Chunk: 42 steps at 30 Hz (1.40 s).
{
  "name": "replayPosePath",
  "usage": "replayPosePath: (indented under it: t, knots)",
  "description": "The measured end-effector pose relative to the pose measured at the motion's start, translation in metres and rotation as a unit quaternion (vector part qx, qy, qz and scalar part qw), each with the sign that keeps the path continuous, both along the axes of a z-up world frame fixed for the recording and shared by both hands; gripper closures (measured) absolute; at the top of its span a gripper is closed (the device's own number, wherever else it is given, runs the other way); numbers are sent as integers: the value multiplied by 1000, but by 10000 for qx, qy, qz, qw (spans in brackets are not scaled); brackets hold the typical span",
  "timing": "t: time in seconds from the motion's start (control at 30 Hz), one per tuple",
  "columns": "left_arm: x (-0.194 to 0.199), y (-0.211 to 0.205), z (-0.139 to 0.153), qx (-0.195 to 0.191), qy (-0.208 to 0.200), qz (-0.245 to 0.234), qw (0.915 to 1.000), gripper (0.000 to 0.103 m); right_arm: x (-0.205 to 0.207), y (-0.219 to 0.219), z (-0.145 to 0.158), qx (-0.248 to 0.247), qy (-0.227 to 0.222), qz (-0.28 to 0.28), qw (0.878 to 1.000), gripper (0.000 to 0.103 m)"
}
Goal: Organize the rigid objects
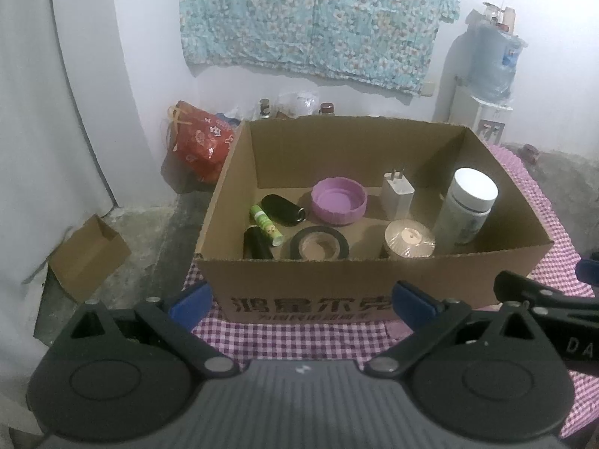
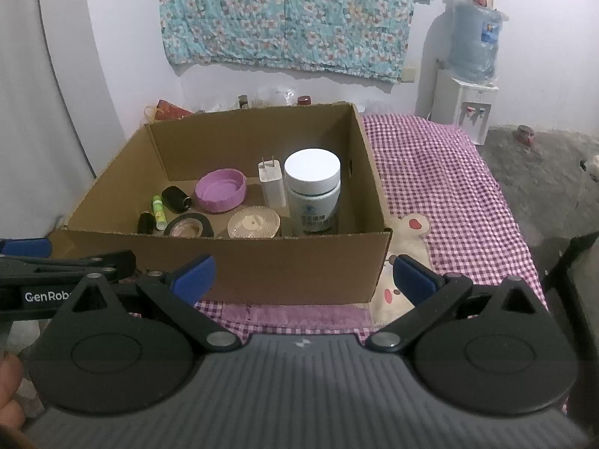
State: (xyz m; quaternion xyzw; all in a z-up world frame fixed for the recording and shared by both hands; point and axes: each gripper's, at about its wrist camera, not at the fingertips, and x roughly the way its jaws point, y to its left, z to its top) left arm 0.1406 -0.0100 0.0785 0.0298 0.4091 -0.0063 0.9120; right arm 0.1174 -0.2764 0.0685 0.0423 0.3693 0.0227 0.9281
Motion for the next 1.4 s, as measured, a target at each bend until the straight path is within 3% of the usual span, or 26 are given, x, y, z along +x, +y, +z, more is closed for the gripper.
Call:
replayPosePath:
  t: [1.4]
  knots:
    - [1, 1, -2, -47, 94, 47, 9999, 0, 3, 3, 0, -39, 23, 16, 10000, 1]
